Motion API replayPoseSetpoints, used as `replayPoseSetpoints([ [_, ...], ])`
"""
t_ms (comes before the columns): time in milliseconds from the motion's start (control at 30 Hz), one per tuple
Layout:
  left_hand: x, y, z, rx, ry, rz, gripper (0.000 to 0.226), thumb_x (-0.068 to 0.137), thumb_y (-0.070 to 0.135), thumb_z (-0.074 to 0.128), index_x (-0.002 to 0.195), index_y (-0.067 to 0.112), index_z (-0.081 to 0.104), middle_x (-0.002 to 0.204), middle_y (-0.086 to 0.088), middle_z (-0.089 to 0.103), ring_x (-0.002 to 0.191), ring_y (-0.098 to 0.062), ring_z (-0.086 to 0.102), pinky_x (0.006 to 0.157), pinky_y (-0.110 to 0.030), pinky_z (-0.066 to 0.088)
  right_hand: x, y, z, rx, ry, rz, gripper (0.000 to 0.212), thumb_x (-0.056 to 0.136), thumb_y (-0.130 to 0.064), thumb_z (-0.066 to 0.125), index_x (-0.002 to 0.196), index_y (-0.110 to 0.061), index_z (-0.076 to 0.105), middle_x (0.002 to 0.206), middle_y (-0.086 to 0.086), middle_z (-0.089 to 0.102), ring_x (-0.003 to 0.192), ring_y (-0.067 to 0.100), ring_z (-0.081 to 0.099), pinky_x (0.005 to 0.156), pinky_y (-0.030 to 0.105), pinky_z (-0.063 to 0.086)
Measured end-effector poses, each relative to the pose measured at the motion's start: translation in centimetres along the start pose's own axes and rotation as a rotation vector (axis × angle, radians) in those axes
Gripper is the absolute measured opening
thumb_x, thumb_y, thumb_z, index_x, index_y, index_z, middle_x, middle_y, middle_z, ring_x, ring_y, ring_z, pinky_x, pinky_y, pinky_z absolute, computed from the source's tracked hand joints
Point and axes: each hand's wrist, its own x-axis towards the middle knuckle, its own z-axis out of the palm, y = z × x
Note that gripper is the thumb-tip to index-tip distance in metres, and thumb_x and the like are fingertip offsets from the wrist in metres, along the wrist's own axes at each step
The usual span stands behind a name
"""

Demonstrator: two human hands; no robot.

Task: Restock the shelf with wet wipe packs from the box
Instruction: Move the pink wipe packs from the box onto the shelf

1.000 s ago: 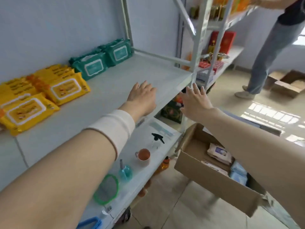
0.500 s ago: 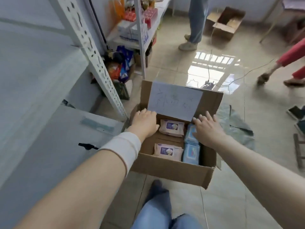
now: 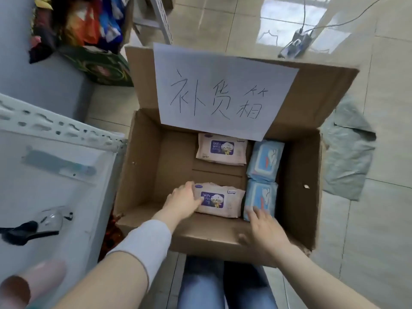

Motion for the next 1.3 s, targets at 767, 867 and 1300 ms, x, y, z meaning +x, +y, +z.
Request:
replayPoseSetpoints([
  [767,20.9,4.7,-0.4,-0.98,0.001,0.041,0.031,0.076,0.01,0.075,0.103,0.011,0.061,0.112,-0.012,0.067,0.098,-0.024,0.066,0.089,-0.04,0.054,16.5,0.2,4.7,0.596,-0.038,0.143,0.067,0.074,-0.041,0.074,0.131,-0.017,0.049,0.134,0.001,0.05,0.121,0.019,0.05,0.093,0.026,0.041],
  [867,20.2,3.8,0.0,-1.021,0.005,0.033,0.026,0.079,0.012,0.072,0.103,0.011,0.062,0.106,-0.011,0.068,0.089,-0.021,0.067,0.083,-0.037,0.056,16.8,-0.1,6.1,0.911,-0.099,0.303,0.069,0.072,-0.031,0.078,0.132,-0.013,0.049,0.133,0.004,0.056,0.121,0.022,0.053,0.098,0.028,0.044],
  [1300,8.4,-2.7,-2.5,-1.325,0.264,-0.169,0.037,0.079,0.02,0.073,0.112,0.018,0.057,0.107,-0.007,0.069,0.092,-0.023,0.069,0.081,-0.047,0.057,9.8,-0.5,3.2,1.593,-0.167,0.363,0.026,0.088,-0.009,0.061,0.113,-0.006,0.062,0.109,0.014,0.07,0.097,0.029,0.068,0.093,0.046,0.051],
])
